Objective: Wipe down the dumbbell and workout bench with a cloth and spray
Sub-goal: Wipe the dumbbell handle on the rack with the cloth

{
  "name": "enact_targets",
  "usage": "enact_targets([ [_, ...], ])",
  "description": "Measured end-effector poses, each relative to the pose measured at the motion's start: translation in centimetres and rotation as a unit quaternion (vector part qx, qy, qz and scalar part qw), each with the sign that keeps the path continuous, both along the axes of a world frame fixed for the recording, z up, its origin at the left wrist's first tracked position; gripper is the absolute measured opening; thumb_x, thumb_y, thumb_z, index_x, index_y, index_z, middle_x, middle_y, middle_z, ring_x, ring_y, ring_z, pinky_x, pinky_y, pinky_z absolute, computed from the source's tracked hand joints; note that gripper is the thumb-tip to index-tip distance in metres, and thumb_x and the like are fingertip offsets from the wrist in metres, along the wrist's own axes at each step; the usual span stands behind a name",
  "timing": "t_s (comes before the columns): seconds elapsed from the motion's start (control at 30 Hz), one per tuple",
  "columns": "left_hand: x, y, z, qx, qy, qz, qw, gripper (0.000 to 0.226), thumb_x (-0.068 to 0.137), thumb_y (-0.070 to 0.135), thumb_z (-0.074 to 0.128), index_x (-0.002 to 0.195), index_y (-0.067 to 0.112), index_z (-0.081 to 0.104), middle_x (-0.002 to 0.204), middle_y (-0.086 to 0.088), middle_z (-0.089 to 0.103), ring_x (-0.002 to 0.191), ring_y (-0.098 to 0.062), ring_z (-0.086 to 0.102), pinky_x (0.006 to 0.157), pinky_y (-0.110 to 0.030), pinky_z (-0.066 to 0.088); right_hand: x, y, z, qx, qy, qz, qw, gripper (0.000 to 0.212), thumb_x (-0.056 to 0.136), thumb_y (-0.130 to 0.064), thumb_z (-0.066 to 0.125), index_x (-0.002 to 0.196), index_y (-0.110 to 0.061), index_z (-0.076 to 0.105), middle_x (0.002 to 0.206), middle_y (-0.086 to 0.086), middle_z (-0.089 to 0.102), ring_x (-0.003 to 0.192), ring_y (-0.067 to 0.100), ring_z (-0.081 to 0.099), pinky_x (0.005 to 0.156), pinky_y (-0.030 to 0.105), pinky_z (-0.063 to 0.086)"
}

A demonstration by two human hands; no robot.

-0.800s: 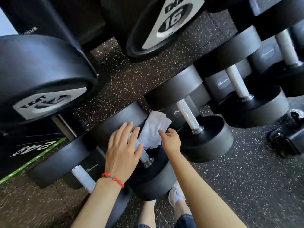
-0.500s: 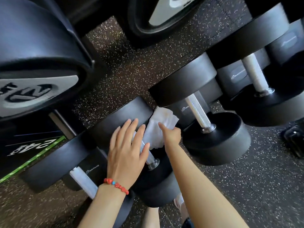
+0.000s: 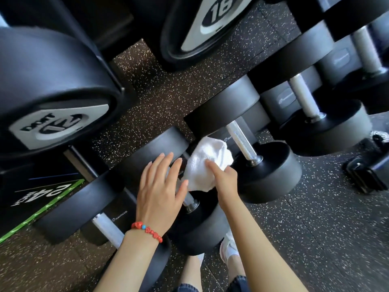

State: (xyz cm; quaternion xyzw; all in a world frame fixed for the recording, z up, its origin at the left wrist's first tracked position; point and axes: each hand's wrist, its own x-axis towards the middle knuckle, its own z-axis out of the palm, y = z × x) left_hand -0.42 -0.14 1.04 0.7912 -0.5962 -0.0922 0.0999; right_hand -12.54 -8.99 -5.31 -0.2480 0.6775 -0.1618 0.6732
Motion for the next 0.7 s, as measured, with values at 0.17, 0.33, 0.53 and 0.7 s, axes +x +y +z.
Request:
enact_targets([
  [0.17, -1.1, -0.9, 4.4, -0.014, 0.022, -0.036, 0.999, 0.046, 0.087, 0.03, 0.045, 0.119, 0.001, 0.059, 0.126, -0.019, 0.057, 0.12, -0.031, 0.045, 0.098, -0.047, 0.035, -3.4, 0.7, 8.5, -0.074, -0.018, -0.026, 0.997, 0.007, 0.083, -0.014, 0.064, 0.076, -0.014, 0.064, 0.069, -0.006, 0.063, 0.059, 0.004, 0.057, 0.055, 0.018, 0.045],
  [0.33, -3.1, -2.2, 10.3, -0.034, 0.04, -0.075, 0.996, 0.046, 0.089, 0.031, 0.043, 0.118, 0.001, 0.061, 0.123, -0.018, 0.06, 0.118, -0.031, 0.049, 0.098, -0.044, 0.034, -7.7, 1.8, 16.7, -0.106, 0.004, -0.07, 0.992, 0.004, 0.084, -0.017, 0.065, 0.085, -0.014, 0.064, 0.079, -0.004, 0.066, 0.069, 0.008, 0.061, 0.058, 0.019, 0.049],
  [0.53, -7.4, -4.4, 17.0, -0.054, 0.044, -0.155, 0.985, 0.05, 0.095, 0.035, 0.035, 0.118, 0.0, 0.061, 0.121, -0.018, 0.061, 0.116, -0.031, 0.051, 0.098, -0.041, 0.033, -13.3, 2.5, 24.8, -0.105, 0.027, -0.153, 0.982, 0.044, 0.067, -0.031, 0.077, 0.105, -0.013, 0.063, 0.099, 0.006, 0.069, 0.088, 0.024, 0.067, 0.081, 0.044, 0.054],
  [0.7, -12.4, -6.1, 21.2, -0.084, 0.063, -0.214, 0.971, 0.054, 0.101, 0.041, 0.021, 0.119, 0.004, 0.055, 0.118, -0.019, 0.063, 0.116, -0.026, 0.045, 0.097, -0.045, 0.04, -18.0, 2.5, 29.6, -0.139, 0.065, -0.188, 0.97, 0.028, 0.069, -0.027, 0.078, 0.091, -0.016, 0.064, 0.093, 0.006, 0.069, 0.087, 0.026, 0.065, 0.082, 0.046, 0.053],
])
